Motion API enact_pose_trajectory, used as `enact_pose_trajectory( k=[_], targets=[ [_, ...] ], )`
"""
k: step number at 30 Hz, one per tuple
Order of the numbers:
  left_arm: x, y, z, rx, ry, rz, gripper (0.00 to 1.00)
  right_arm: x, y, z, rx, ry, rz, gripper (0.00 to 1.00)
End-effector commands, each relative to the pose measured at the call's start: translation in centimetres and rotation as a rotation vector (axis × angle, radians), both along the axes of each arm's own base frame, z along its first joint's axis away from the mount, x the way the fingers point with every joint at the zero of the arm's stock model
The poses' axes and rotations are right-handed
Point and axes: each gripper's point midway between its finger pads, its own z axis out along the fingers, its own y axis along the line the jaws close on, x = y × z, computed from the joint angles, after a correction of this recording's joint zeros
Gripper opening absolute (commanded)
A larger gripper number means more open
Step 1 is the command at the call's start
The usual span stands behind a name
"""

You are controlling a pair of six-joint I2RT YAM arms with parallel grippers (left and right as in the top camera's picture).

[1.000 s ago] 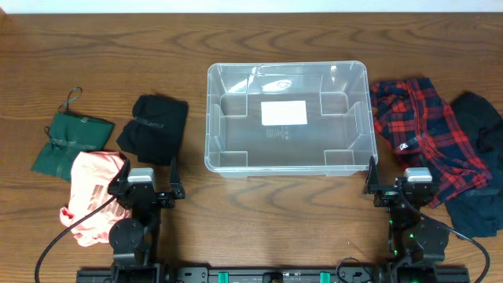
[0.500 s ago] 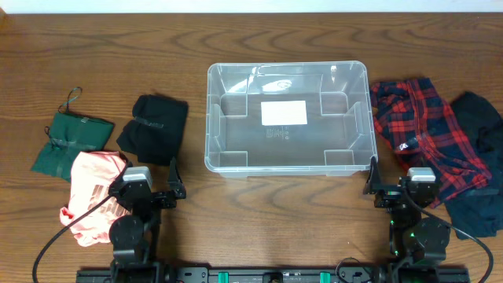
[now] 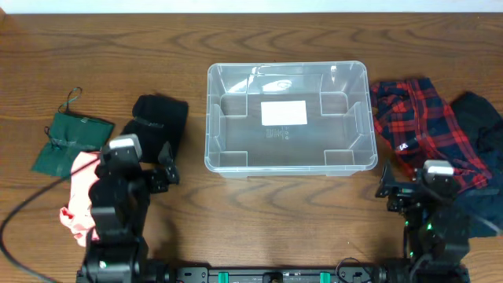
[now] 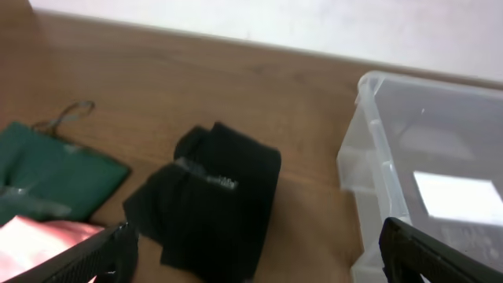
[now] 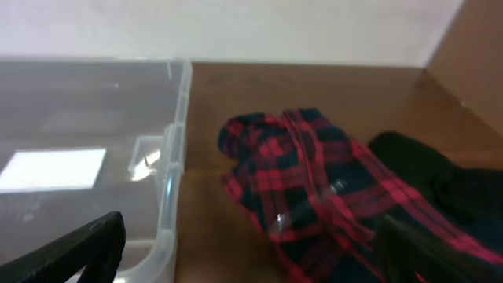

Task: Pack container
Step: 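Reach the right gripper to the plaid shirt and grasp it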

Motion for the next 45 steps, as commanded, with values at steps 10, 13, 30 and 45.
enact_pose_trajectory(
  k=[10, 13, 30, 45],
  targets=[
    [0.8, -3.4, 0.6, -0.112, 0.205, -0.165, 0.98, 3.2, -1.4, 2.0, 0.063, 0.444, -0.065, 0.99],
    [0.8, -3.7, 0.7, -0.122, 0.202, -0.181, 0.98, 4.4, -0.6, 3.6, 0.098, 0.518, -0.011, 0.99],
    [1.1, -2.8, 0.5, -0.095, 0.206, -0.136, 0.98, 3.7, -7.8, -4.9, -0.056, 1.037, -0.301, 0.99],
    [1.3, -2.8, 0.8, -0.094, 0.192, -0.137, 0.98, 6.2, -7.9, -11.1, -0.245, 1.152, -0.020, 0.99]
  ],
)
